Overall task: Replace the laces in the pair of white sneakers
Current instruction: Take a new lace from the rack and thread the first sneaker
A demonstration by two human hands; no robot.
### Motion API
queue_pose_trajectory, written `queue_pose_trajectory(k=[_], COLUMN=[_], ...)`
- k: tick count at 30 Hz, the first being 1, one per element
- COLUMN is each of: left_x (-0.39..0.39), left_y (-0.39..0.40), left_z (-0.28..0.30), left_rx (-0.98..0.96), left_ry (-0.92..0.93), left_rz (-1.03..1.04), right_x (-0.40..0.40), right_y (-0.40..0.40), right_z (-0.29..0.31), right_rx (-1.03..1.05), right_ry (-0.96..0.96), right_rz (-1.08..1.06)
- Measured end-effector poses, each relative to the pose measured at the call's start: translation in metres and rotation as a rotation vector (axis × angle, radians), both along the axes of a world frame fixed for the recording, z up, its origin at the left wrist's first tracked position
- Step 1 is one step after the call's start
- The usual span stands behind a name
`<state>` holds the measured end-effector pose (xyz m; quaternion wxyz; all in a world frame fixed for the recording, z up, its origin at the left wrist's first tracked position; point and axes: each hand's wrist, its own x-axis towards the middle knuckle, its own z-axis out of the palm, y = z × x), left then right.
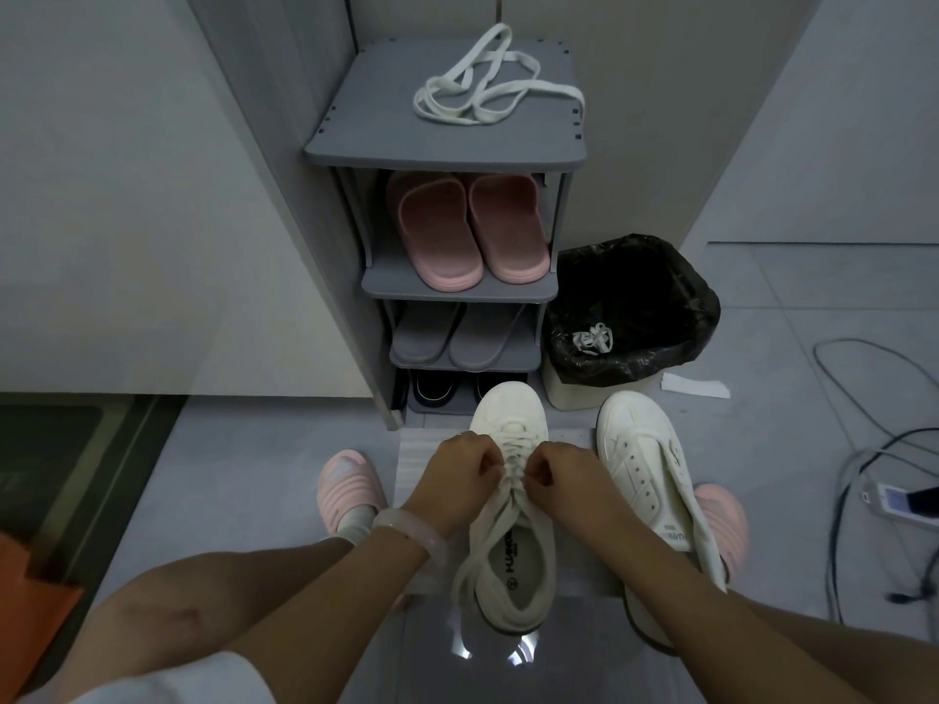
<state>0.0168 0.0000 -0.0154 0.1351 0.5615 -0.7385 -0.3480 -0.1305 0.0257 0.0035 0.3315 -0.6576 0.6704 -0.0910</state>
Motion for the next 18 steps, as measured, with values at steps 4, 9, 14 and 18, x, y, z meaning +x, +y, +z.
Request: queue_pose_trajectory(k=[4, 9, 14, 18], left_x=[-0.003, -0.001, -0.001, 0.006], left_y=[0.002, 0.002, 0.001, -0.005], left_z=[0.000, 0.000, -0.001, 0.000], left_rx=[-0.028, 0.028, 0.052, 0.135], left_ry=[-0.035, 0.008, 0.045, 0.149], left_rz=[-0.030, 0.056, 0.071, 0.064], right_x=[0.001, -0.005, -0.006, -0.014], right_y=[0.002, 0.001, 0.001, -0.002], right_z=[-0.001, -0.002, -0.007, -0.003], right_rx=[-0.065, -0.077, -0.106, -0.081], right_ry=[0.040, 0.048, 0.053, -0.082], right_rz=[0.033, 0.002, 0.015, -0.021])
